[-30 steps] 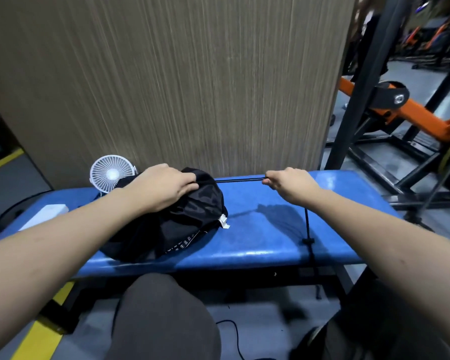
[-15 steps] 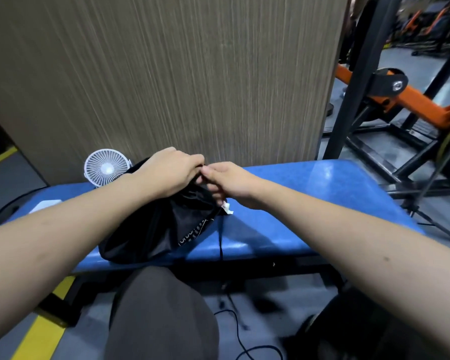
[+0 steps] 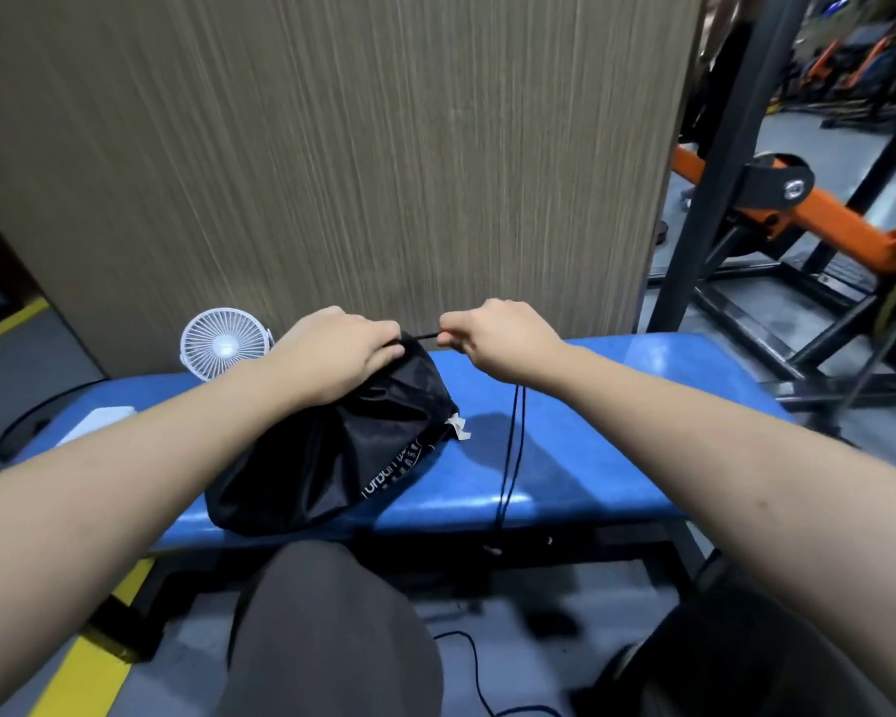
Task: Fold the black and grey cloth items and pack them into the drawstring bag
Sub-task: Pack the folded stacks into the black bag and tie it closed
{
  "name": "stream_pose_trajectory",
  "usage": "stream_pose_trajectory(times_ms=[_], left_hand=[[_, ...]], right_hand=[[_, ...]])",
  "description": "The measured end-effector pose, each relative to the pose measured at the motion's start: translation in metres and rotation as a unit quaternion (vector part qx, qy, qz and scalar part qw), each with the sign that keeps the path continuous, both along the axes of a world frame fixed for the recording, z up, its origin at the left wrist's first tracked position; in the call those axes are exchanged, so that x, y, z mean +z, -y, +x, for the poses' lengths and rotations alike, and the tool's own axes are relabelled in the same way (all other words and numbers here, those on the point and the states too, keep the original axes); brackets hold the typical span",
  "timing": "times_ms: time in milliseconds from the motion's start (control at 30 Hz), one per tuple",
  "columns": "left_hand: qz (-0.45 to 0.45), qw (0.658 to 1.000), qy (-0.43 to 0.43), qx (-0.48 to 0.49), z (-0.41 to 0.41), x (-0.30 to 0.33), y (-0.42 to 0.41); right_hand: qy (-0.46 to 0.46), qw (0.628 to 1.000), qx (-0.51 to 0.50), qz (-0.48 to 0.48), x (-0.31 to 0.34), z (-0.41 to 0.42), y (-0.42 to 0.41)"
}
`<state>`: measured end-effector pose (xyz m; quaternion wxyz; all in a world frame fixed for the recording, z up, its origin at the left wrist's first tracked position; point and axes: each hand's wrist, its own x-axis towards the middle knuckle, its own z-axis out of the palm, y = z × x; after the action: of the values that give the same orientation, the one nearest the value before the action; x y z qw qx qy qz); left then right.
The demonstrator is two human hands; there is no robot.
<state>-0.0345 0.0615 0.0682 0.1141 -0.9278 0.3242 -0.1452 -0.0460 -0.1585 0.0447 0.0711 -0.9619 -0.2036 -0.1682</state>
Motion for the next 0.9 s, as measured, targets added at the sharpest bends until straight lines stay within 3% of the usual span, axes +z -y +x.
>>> stream_pose_trajectory(times_ms=[133, 233, 300, 433, 567, 600, 733, 900], left_hand=[[-0.130, 0.991, -0.001, -0.011, 0.011, -0.029, -0.037], [-0.297, 0.947, 0.018, 0.123, 0.004, -0.050, -0.070], [-0.363, 0.905, 0.005, 0.223, -0.002, -0.062, -0.088], [-0.373, 0.863, -0.081, 0.331, -0.006, -0.090, -0.135], [-0.474, 0.758, -0.257, 0.367, -0.015, -0.120, -0.181], [-0.477, 0.749, -0.283, 0.363, -0.017, -0.129, -0.185], [-0.376, 0.815, -0.261, 0.355, -0.007, -0.163, -0.181], [-0.429, 0.809, -0.272, 0.296, 0.008, -0.174, -0.166]], right_hand=[[-0.044, 0.998, 0.031, 0.038, -0.023, 0.005, -0.018], [-0.039, 0.991, 0.075, 0.098, -0.037, 0.017, -0.038], [-0.041, 0.996, 0.057, 0.061, -0.047, 0.029, -0.056], [-0.113, 0.993, 0.033, 0.025, -0.064, 0.064, -0.082], [-0.222, 0.969, 0.029, 0.101, -0.094, 0.101, -0.092], [-0.237, 0.963, 0.038, 0.122, -0.102, 0.107, -0.094], [-0.282, 0.947, 0.062, 0.142, -0.122, 0.123, -0.097], [-0.272, 0.951, 0.048, 0.136, -0.127, 0.124, -0.097]])
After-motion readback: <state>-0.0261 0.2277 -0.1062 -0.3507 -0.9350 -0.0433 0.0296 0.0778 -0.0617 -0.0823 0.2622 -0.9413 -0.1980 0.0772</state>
